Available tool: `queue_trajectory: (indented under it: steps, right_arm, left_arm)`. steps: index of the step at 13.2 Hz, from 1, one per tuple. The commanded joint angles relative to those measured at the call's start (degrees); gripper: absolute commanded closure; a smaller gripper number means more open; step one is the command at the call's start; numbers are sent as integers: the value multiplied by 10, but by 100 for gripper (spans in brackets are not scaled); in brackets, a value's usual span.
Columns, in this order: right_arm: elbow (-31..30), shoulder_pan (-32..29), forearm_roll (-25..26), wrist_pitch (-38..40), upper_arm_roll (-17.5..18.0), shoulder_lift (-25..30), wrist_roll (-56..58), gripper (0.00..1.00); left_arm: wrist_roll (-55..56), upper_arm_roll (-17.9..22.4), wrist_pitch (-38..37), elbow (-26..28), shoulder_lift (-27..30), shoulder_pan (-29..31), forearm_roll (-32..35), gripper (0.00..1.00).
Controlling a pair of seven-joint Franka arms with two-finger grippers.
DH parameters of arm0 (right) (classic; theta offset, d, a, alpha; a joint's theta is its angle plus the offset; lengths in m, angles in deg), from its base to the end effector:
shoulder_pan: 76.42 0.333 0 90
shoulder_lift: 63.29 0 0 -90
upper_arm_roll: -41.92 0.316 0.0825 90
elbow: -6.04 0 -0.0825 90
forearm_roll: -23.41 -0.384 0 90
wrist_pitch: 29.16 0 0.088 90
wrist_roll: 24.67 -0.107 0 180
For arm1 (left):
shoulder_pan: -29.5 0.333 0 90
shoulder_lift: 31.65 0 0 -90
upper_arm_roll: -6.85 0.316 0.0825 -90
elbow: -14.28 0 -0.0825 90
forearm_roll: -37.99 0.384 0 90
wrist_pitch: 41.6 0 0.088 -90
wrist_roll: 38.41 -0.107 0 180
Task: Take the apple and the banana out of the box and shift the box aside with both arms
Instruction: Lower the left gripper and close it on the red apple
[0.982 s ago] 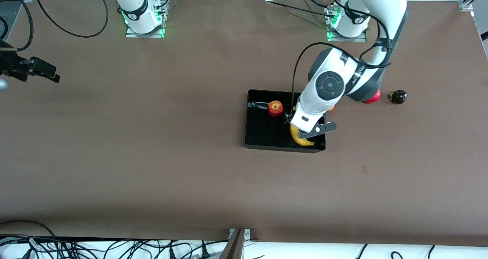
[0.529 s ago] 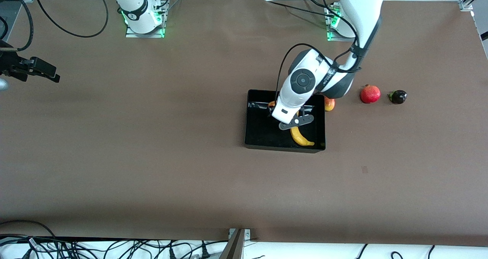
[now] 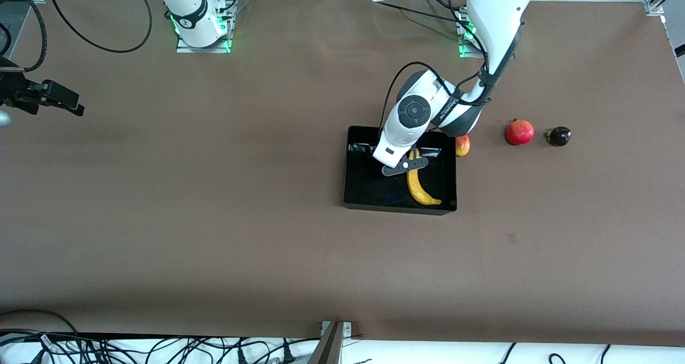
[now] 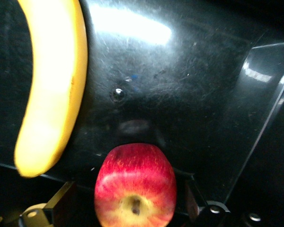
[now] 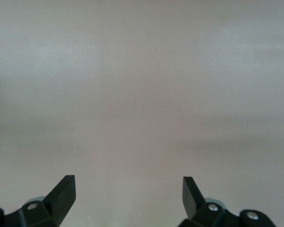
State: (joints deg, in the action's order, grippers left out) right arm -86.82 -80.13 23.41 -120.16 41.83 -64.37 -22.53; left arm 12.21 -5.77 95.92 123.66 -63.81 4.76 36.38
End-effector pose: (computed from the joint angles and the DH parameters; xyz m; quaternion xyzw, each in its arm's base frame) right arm 0.5584 -0.0371 0.5919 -0.9996 0.0145 0.0256 0.0013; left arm 0.4986 -0.3743 0.2021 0.9874 0.1403 -0.0680 0.0287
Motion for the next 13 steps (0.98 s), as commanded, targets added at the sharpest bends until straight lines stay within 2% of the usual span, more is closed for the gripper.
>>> queue_trajectory:
  steps: [1, 2, 4, 5, 6, 10, 13]
  right_arm:
    - [2, 4, -1, 6, -3, 2, -6, 0]
    - [1, 5, -1, 6, -3, 2, -6, 0]
    - [1, 5, -1, 6, -3, 2, -6, 0]
    - [1, 5, -1, 10, -3, 2, -6, 0]
    - [1, 5, -1, 12, -3, 2, -6, 0]
    - [2, 5, -1, 12, -3, 2, -6, 0]
    - [1, 5, -1, 11, -3, 2, -6, 0]
  left_arm:
    - [11, -9, 30, 27, 1, 0, -9, 0]
    - [13, -9, 30, 29, 0, 0, -8, 8]
    - [14, -10, 30, 32, -2, 0, -8, 59]
    - [14, -16, 30, 33, -3, 0, -8, 93]
    - [13, -21, 30, 33, -3, 3, -8, 100]
    - [16, -22, 8, 21, 13, 7, -8, 100]
    - [0, -23, -181, -72, 46, 49, -7, 100]
